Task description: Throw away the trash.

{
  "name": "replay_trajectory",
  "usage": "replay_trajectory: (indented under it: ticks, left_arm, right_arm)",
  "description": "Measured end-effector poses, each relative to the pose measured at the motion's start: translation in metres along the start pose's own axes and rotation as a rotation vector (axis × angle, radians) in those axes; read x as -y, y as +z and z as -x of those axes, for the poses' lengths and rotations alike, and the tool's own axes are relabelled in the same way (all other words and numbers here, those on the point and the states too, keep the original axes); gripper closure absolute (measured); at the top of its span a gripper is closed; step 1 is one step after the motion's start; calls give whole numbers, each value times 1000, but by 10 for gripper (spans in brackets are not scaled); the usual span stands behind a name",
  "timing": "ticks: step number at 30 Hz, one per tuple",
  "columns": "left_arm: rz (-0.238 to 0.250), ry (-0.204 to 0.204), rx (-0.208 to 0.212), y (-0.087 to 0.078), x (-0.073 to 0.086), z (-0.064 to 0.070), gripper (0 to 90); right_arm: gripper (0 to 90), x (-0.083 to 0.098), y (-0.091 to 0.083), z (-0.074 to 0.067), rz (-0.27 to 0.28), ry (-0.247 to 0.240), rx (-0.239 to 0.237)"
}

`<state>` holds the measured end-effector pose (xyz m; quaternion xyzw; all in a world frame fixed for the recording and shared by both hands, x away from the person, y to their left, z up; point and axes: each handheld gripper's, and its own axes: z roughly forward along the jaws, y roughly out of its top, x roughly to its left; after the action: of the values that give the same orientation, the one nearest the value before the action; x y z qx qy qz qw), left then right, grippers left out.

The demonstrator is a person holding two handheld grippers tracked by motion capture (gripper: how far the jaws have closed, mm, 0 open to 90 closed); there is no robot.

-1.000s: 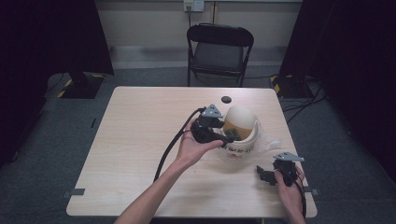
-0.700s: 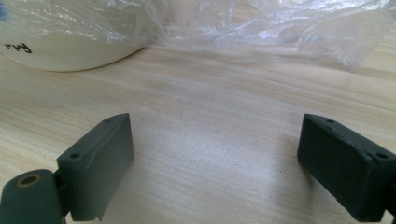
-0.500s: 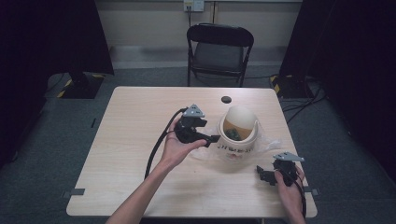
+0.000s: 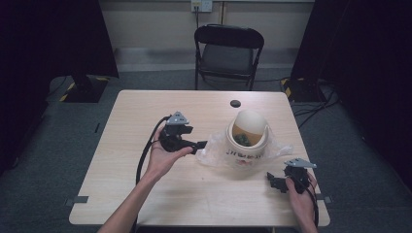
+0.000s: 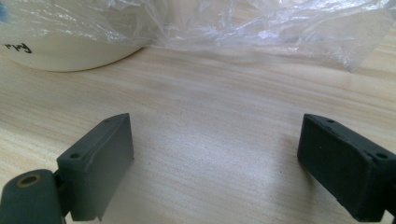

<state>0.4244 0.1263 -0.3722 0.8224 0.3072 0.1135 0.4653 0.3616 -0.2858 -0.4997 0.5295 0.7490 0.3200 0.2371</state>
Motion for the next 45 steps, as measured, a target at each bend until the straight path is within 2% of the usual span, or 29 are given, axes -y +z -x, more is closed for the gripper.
replay_trajectory:
  ticks: [3,5,7,10,11,12,15,16,17,18,20,22,23,25,26,27,29,30,32,33,34,37,38,39,40,41,44,45]
  left_arm:
    - [1,-21,-17,-7,10,-5,200]
    - [-2,-16,-32,-12,16,-8,200]
    - [22,-20,-40,-16,23,-10,200]
    - [15,-22,-54,-21,30,-13,195]
    - [15,-36,-60,-25,36,-16,194]
    - [15,-36,-60,-25,36,-16,190]
    - [6,-81,-79,-34,50,-23,186]
    - [6,-81,-79,-34,50,-23,186]
    - [6,-103,-85,-38,58,-27,181]
    - [6,-103,-85,-38,58,-27,174]
    - [3,-135,-89,-44,70,-32,170]
    - [0,-134,-87,-46,75,-34,162]
    - [-9,-154,-104,-48,83,-37,162]
    - [-18,-166,-109,-51,92,-41,162]
    - [-18,-166,-109,-51,92,-41,163]
    - [-23,-190,-118,-54,100,-44,162]
    - [-32,-195,-124,-55,103,-47,163]
    - [-50,-206,-150,-57,111,-50,164]
    - [-65,-205,-166,-57,116,-51,165]
    - [-98,-216,-189,-57,126,-54,166]
    - [-109,-221,-200,-58,130,-56,168]
    - [-118,-243,-225,-61,142,-62,174]
    - [-118,-243,-225,-61,142,-62,183]
    - [-137,-235,-256,-63,150,-66,189]
    - [-137,-235,-256,-63,150,-66,188]
    - [-155,-251,-284,-65,158,-70,188]
    - [-175,-257,-305,-64,166,-72,186]
    - [-204,-235,-344,-61,171,-72,185]
  right_arm:
    - [100,0,0,0,0,-1,-1]
    - [100,0,0,0,0,0,0]
    - [100,0,0,0,0,1,0]
    - [100,0,0,0,0,1,0]
    - [100,0,0,0,0,-1,-1]
    - [100,0,0,0,0,-1,-1]
    - [100,0,0,0,0,-1,-1]
    - [100,0,0,0,0,-1,-1]
    - [100,0,0,0,0,0,0]
    - [100,0,0,0,0,-1,-1]
    - [101,0,0,0,0,0,-1]
    - [100,0,0,0,-1,0,-1]
    - [100,0,0,0,0,1,0]
    - [100,0,0,0,0,0,0]
    - [101,0,0,0,0,0,-1]
    - [100,0,0,0,0,0,-1]
    - [101,0,0,0,0,0,-1]
    - [100,0,0,0,0,1,0]
    - [101,0,0,0,0,0,-1]
    - [100,0,0,0,0,0,0]
    - [100,0,0,0,0,0,-1]
    - [100,0,0,0,0,0,0]
    - [100,0,0,0,0,-1,-1]
    - [100,0,0,0,0,-1,-1]
    - [100,0,0,0,0,-1,-1]
    - [100,0,0,0,0,-1,-1]
    - [100,0,0,0,0,0,0]
    - [100,0,0,0,0,0,0]
